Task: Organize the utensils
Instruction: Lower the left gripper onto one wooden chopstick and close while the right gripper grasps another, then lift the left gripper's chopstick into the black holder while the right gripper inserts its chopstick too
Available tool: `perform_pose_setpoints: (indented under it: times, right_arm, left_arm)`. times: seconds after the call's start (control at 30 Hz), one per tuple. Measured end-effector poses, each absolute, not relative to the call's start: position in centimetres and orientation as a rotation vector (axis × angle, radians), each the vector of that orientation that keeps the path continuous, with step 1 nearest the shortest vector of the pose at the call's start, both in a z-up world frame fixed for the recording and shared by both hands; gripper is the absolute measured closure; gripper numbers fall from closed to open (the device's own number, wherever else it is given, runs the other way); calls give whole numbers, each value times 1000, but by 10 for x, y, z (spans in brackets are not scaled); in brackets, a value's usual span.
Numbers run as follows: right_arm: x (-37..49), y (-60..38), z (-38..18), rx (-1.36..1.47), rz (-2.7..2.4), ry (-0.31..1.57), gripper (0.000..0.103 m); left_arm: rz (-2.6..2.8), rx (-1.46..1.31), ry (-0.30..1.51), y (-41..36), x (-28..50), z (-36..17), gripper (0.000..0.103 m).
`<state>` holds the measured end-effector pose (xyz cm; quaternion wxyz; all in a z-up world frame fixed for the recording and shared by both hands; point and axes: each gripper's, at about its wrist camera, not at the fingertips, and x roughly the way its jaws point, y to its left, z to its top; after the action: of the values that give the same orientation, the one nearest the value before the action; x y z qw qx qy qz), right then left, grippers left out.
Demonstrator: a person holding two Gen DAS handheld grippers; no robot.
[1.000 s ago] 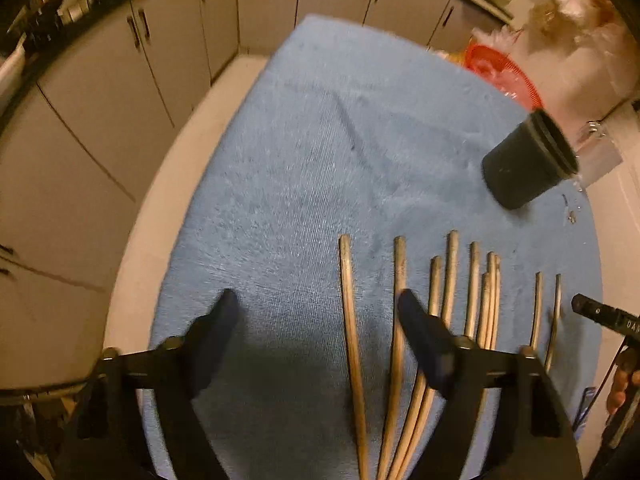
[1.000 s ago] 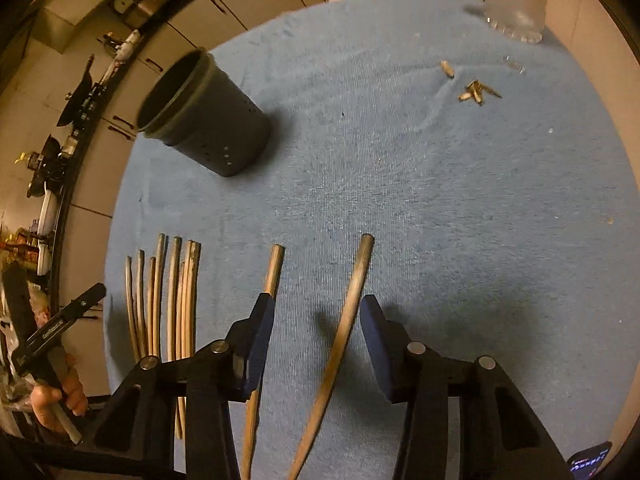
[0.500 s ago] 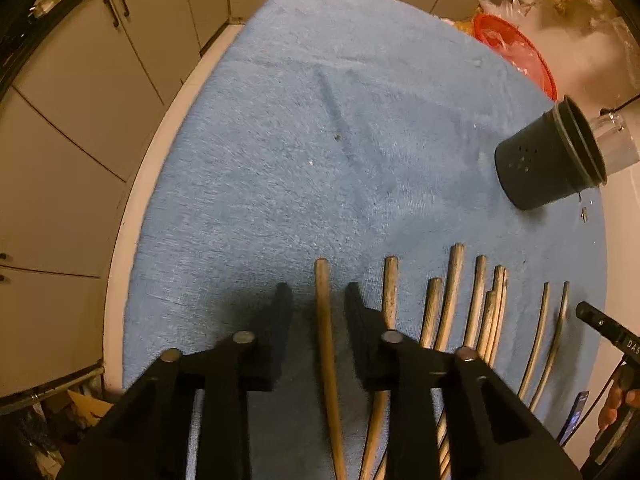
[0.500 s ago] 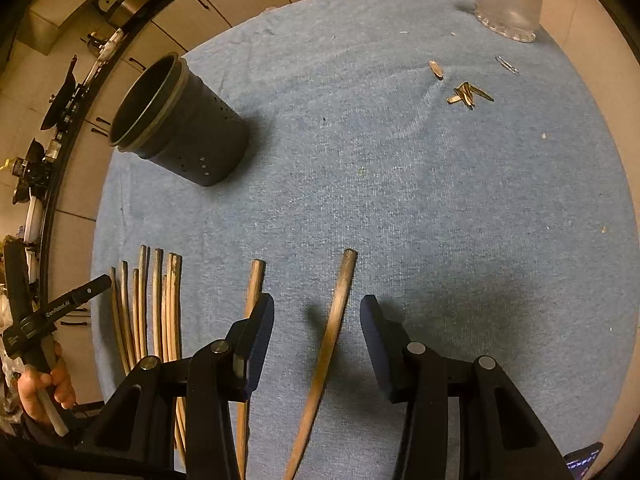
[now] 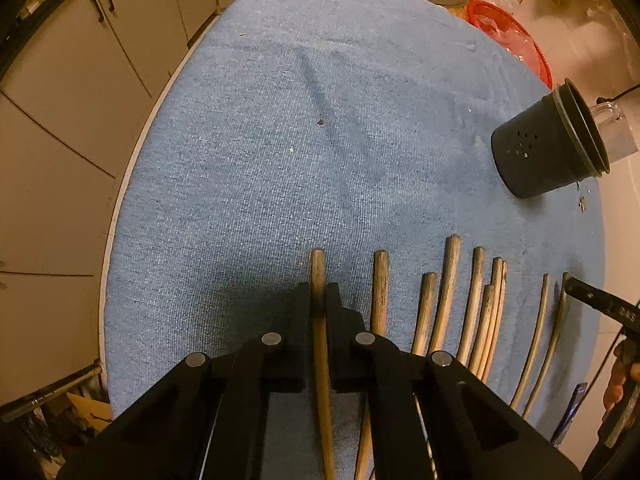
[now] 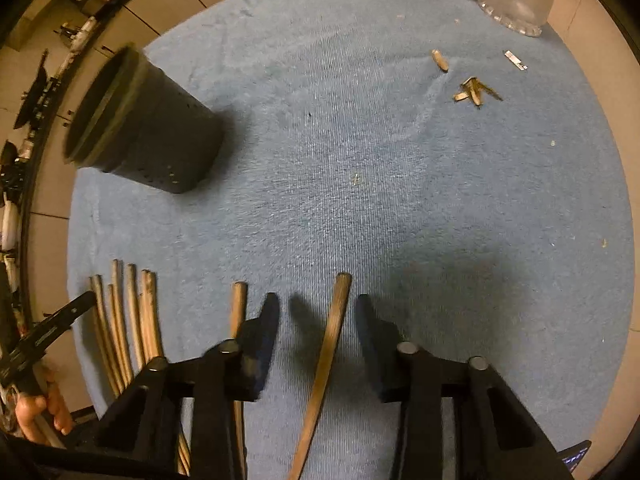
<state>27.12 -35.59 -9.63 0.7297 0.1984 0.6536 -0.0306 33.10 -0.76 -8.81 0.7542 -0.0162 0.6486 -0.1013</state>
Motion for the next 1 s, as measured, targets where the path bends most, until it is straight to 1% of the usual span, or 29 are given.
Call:
perform_pose_setpoints:
  times: [0.07, 0.13, 0.33, 0.5, 0.6, 0.77, 1.0]
  right_arm:
    - [275, -354, -97, 419, -89, 1441, 73]
    - [277, -351, -96, 393, -108, 1450, 76]
    - [277, -347, -92, 337, -132, 1456, 93]
    - [268, -348, -89, 360, -107, 1403, 95]
    - [258, -348, -76, 387, -69, 1350, 95]
    - [237, -346, -30, 392, 27, 1220, 96]
    - [218, -333, 42, 365, 122, 1021, 96]
  left_arm:
    - [-222, -20, 1417, -8, 331, -88, 96]
    - [-218, -14, 1423, -12, 334, -89, 96]
    - [-220, -24, 1447, -15, 346, -90, 96]
    - [-216, -33, 1421, -14, 350, -88, 97]
    - [-234, -65, 1378, -12, 345, -82, 97]
    - [-281, -106, 1244, -8, 332, -42, 97]
    - [-320, -63, 981, -16, 303, 33, 97]
